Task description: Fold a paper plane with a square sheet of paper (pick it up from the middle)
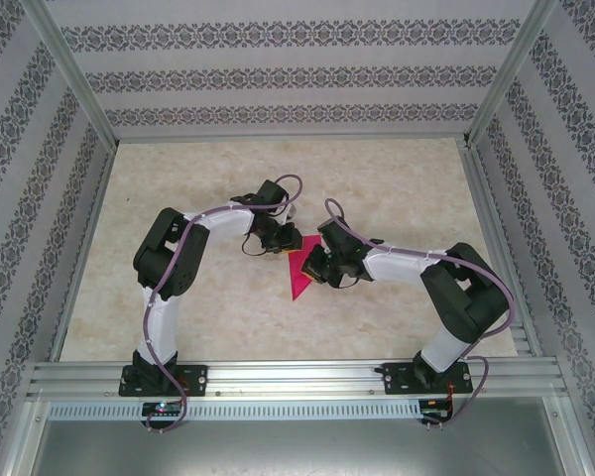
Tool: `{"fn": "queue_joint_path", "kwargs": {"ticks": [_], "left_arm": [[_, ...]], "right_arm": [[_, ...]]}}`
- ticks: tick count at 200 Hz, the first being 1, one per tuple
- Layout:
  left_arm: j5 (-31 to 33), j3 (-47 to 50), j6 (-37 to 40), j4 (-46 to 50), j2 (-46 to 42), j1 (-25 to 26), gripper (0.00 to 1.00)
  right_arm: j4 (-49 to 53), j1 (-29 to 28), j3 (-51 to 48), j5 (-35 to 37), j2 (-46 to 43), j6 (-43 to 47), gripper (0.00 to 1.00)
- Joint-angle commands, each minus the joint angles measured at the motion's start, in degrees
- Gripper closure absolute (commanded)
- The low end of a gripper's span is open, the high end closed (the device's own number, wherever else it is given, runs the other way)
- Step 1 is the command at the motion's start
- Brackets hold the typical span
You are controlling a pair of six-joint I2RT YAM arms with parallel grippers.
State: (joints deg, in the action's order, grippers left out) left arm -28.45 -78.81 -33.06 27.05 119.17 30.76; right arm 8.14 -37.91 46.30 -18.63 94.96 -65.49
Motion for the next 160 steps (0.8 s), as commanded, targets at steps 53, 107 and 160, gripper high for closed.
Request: {"fn": "queue_joint_path", "kwargs": {"ticks": [53, 107, 160], "left_arm": [[0.2, 0.9, 1.0, 2.4, 2.2, -0.3, 0.75], [0.3, 1.0, 1.0, 2.5, 2.1, -0.3, 0.75], [0.2, 1.1, 1.1, 2.6, 2.1, -0.3, 0.75]], "right_arm": [[-0.9, -1.0, 0.7, 1.8, 2.0, -1.0, 0.91], [-1.1, -0.9, 0.8, 2.4, 2.5, -1.0, 0.92], [-2.0, -0.9, 1.4, 1.8, 3.7, -0.8, 0.92]]}}
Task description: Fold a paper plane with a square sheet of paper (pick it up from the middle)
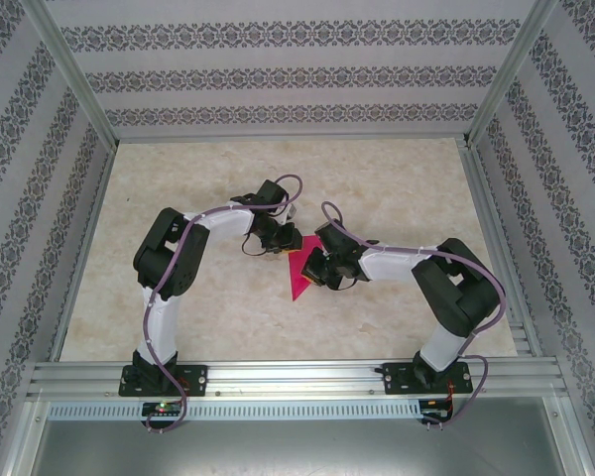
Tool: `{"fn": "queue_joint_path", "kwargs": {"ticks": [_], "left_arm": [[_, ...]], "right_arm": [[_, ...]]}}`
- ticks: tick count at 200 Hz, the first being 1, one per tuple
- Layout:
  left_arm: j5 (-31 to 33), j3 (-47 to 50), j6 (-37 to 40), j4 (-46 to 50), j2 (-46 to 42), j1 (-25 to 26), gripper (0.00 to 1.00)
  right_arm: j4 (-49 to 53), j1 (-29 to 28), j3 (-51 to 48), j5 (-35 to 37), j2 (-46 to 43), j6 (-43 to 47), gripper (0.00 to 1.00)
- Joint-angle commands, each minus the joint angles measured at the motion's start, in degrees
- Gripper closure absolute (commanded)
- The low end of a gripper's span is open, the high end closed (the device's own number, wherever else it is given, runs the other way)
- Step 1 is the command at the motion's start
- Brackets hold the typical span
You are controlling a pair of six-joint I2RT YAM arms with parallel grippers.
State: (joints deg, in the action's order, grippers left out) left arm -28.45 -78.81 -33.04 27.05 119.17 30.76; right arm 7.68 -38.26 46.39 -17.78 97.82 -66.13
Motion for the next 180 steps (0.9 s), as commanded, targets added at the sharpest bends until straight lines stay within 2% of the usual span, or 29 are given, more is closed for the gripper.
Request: {"fn": "queue_joint_path", "kwargs": {"ticks": [1, 180], "left_arm": [[0.2, 1.1, 1.0, 2.6, 2.1, -0.3, 0.75], [0.0, 1.4, 1.1, 2.5, 2.2, -0.2, 0.75]], "right_arm": [[-1.6, -0.5, 1.3, 0.9, 0.8, -0.1, 0.92], [-3.5, -0.1, 1.3, -0.3, 1.4, 0.9, 0.92]]}}
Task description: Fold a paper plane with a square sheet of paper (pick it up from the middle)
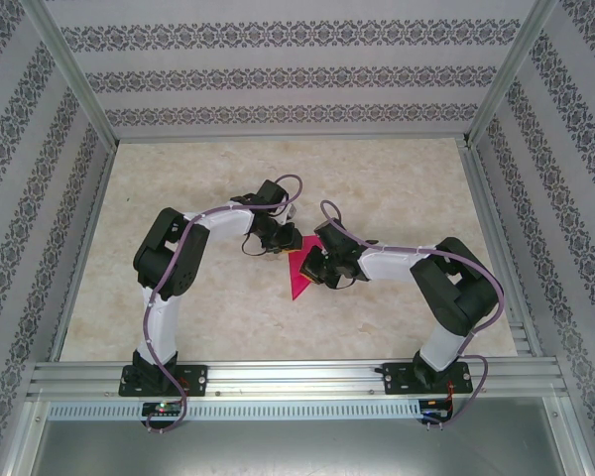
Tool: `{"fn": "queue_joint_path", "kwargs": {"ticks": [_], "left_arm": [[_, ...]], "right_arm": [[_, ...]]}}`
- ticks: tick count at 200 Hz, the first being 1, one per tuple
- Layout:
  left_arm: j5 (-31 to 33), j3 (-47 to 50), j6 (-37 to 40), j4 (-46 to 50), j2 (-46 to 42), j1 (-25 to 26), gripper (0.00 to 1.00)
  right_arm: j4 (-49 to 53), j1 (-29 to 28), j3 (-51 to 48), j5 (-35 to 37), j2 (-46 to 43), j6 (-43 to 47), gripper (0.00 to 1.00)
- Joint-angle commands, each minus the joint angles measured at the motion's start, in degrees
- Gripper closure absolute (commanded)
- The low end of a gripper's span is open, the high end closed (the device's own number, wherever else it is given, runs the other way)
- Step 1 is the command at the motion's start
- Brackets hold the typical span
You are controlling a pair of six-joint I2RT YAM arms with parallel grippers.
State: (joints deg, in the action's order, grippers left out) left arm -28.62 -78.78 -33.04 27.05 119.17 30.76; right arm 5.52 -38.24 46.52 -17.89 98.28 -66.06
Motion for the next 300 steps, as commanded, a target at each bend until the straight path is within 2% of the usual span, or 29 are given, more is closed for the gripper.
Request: {"fn": "queue_joint_path", "kwargs": {"ticks": [1, 194, 217, 258, 300], "left_arm": [[0.1, 1.4, 1.1, 2.5, 2.2, -0.2, 0.75], [0.0, 1.0, 1.0, 2.8, 1.5, -0.3, 0.75], [0.3, 0.4, 0.3, 2.9, -0.1, -0.4, 0.74], [1.3, 1.5, -2.2, 1.8, -4.8, -2.7, 0.69], [1.5, 4.1, -3.3, 0.8, -7.6, -4.9, 0.66]], "right_arm": [[-1.4, -0.1, 1.2, -0.2, 1.0, 0.8, 0.92], [0.1, -0.3, 2.0, -0.8, 3.5, 2.7, 0.9], [0.4, -0.3, 1.8, -1.0, 3.8, 3.0, 0.84], [0.8, -0.3, 1.0, -0.8, 3.6, 3.6, 0.65], [0.4, -0.2, 0.3, -0.7, 3.5, 4.0, 0.56]]}}
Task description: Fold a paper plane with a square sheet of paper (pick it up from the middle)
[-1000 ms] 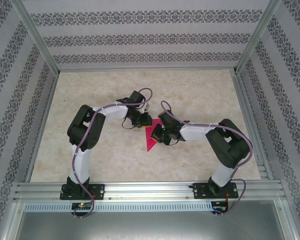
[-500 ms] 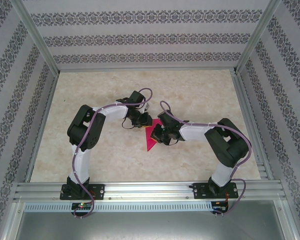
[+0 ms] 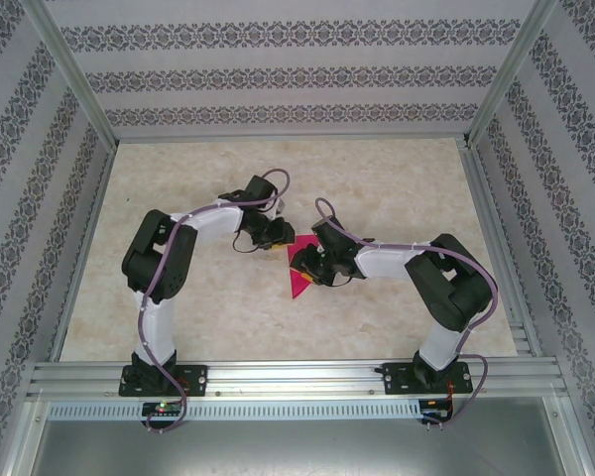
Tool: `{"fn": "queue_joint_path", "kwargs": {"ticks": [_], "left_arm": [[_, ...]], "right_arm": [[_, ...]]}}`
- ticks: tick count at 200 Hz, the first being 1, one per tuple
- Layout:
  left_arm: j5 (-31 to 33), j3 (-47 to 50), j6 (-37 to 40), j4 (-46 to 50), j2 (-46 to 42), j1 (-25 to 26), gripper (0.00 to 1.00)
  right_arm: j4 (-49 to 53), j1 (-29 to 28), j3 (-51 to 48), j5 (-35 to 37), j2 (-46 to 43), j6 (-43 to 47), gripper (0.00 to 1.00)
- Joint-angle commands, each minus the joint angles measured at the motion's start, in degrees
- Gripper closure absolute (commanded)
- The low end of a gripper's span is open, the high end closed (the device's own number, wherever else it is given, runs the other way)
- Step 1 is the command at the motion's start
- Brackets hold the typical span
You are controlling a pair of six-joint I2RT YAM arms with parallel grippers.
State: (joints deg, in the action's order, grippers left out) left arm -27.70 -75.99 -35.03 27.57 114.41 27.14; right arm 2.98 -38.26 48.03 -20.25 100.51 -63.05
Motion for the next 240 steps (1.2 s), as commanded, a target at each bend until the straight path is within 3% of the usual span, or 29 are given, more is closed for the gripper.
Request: {"fn": "queue_joint_path", "kwargs": {"ticks": [1, 28, 83, 124, 152, 200, 240], "left_arm": [[0.6, 1.4, -1.4, 0.3, -2.8, -1.3, 0.66], [-0.9, 2.4, -1.4, -0.4, -3.5, -1.2, 0.66], [-5.3, 4.6, -0.6, -1.3, -5.1, -0.4, 0.74], [-8.8, 7.3, 0.7, -0.9, -6.7, 1.5, 0.81], [-9.7, 8.2, 2.2, 0.3, -6.5, 2.8, 0.84], [-8.2, 7.9, 4.8, 0.9, -4.5, 3.3, 0.76], [-7.6, 7.1, 7.3, 2.0, -3.0, 4.4, 0.77]], "right_arm": [[2.9, -0.2, -1.3, 1.7, 1.3, 1.0, 0.56], [2.6, -0.1, -1.8, 1.6, 1.3, 1.2, 0.57], [3.2, 0.1, -2.5, 2.0, 1.3, 1.4, 0.8], [4.0, 0.2, -2.8, 2.2, 1.5, 2.4, 0.91], [3.9, 0.2, -2.7, 2.0, 1.7, 2.8, 0.93], [4.0, 0.3, -2.4, 1.6, 1.7, 3.2, 0.93], [4.0, 0.4, -2.4, 1.6, 1.4, 3.3, 0.92]]}}
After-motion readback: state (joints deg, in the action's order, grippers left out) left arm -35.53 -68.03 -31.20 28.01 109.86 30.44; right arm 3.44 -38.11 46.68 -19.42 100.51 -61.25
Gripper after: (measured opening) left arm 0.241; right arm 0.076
